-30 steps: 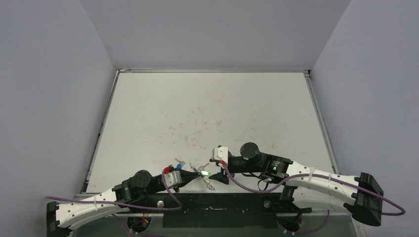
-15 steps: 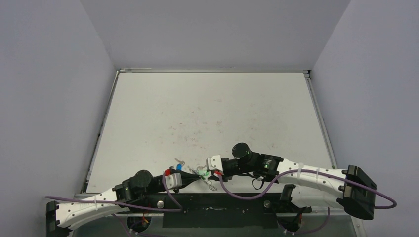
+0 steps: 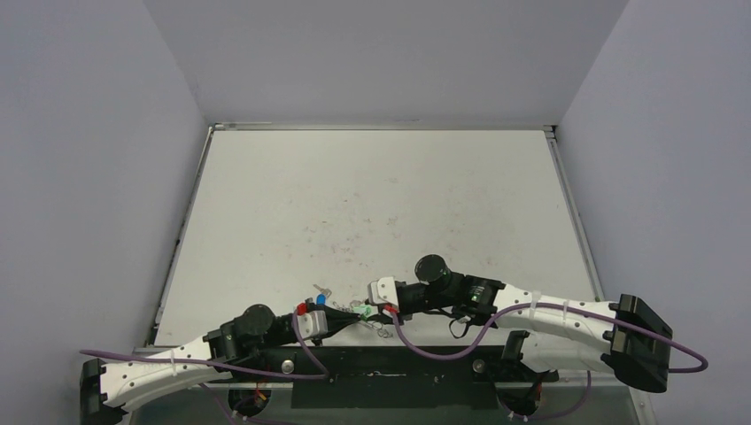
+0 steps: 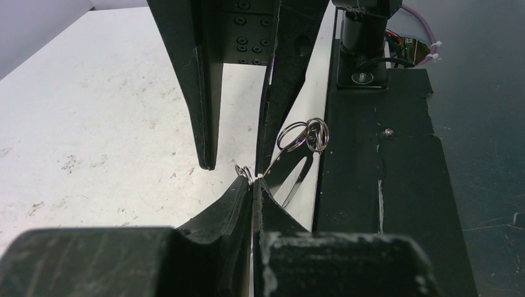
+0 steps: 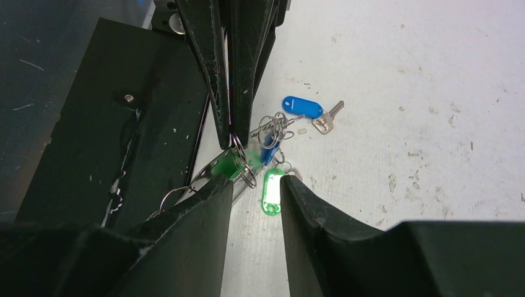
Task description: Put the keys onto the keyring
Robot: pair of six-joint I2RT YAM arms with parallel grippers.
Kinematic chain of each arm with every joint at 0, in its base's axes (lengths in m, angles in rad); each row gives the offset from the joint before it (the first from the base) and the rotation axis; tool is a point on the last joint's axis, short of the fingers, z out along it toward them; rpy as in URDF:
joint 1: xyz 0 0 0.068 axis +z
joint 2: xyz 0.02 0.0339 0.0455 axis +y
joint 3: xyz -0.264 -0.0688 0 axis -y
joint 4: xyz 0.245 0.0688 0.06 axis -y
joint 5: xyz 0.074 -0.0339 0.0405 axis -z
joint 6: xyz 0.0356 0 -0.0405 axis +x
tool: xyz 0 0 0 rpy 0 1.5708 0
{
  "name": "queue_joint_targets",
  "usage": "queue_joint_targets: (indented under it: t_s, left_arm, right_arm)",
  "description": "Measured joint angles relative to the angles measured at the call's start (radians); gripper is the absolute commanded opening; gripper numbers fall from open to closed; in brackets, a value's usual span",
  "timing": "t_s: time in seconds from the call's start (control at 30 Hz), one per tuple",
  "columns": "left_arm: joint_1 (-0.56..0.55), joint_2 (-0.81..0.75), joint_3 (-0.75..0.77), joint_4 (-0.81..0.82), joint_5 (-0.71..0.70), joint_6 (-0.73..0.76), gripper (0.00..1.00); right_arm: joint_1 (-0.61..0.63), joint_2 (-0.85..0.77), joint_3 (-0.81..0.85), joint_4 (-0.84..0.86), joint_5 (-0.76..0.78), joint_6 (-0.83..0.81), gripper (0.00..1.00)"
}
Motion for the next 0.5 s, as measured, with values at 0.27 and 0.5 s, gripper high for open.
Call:
queue_joint_targets:
  t_s: [0.27,0.5]
  left_arm:
    - [0.000,0.011,0.000,0.008,0.000,0.000,0.00]
    - [0.000,0.011,0.000,0.008,0.000,0.001,0.00]
  right_arm:
    - [0.000,0.015,0.000,0.045,-0.029,0.018,0.00]
    - [-0.005,0.039,0.000,0.057,-0.048,0.022,0.00]
